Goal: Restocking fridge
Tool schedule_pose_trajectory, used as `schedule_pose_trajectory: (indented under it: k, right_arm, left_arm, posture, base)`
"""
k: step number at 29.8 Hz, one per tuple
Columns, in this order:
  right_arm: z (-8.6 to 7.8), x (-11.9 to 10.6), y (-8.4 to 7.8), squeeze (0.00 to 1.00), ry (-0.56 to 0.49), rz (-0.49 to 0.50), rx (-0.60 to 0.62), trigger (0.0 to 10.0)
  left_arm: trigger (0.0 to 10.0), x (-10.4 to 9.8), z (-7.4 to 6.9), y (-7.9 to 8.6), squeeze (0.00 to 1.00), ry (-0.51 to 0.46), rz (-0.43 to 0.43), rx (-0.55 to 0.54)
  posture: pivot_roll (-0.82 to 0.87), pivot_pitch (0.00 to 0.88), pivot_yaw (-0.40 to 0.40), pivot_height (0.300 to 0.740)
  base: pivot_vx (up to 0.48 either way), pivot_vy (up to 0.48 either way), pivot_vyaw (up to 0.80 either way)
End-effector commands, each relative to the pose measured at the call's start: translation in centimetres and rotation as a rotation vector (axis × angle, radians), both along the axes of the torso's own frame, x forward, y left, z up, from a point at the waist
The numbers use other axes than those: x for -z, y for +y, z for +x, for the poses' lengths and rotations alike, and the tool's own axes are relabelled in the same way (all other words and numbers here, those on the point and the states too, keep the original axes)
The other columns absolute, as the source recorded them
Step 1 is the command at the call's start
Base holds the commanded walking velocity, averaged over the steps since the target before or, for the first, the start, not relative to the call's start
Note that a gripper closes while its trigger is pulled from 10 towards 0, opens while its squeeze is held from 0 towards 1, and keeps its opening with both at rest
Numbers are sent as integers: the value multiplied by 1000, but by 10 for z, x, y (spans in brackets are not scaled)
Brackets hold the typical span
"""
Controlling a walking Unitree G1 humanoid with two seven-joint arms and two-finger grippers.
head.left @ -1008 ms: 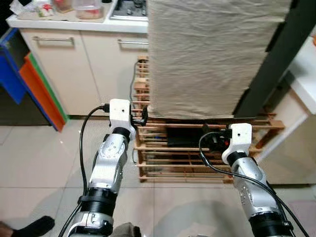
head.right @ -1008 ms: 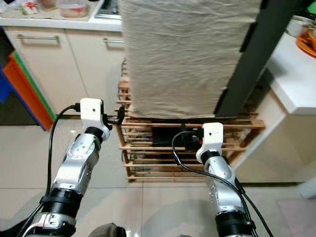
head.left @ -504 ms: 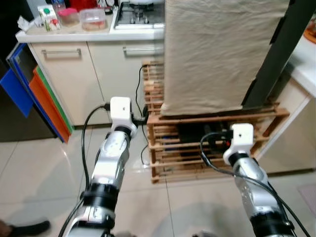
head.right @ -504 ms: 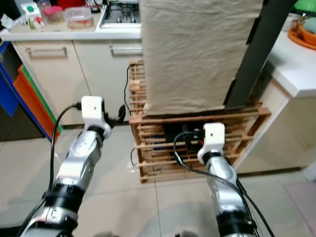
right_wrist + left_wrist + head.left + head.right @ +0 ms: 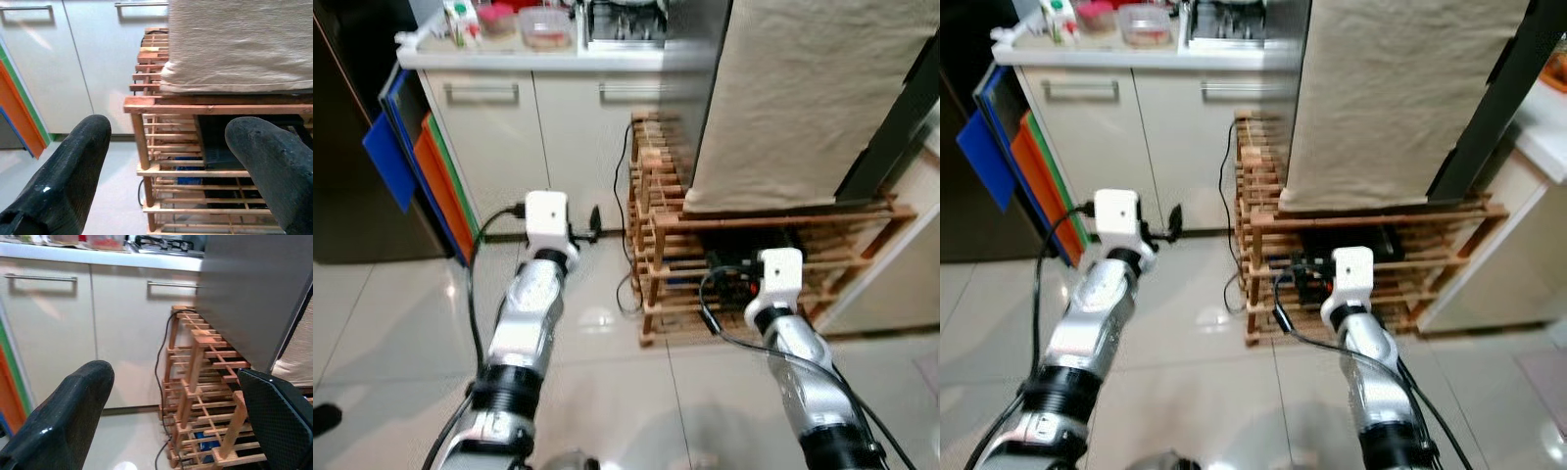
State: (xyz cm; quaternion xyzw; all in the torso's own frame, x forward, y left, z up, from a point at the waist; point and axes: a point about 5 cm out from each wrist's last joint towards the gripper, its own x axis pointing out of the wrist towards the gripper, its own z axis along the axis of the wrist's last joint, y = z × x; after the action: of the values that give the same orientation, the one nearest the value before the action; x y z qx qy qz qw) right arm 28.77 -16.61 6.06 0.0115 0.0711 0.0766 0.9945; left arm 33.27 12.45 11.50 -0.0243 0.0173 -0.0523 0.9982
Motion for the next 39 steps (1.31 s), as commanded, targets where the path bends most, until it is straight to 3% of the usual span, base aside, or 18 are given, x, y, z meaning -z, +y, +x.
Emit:
schedule_pose_trajectory:
  k: [1, 39]
  right_arm:
    - [1, -4, -4, 0, -17, -12, 3, 10000]
    - [1, -2, -4, 0, -7, -21, -2, 10000]
  left_arm:
    - [10000, -5, 0, -5, 0, -25, -16, 3]
    - [10000, -1, 1, -10, 0, 1, -38, -13]
  posture:
    - [-53, 10, 16, 740]
    - [-55, 15, 13, 740]
  base:
    - [349, 0, 0]
    - [339, 0, 104]
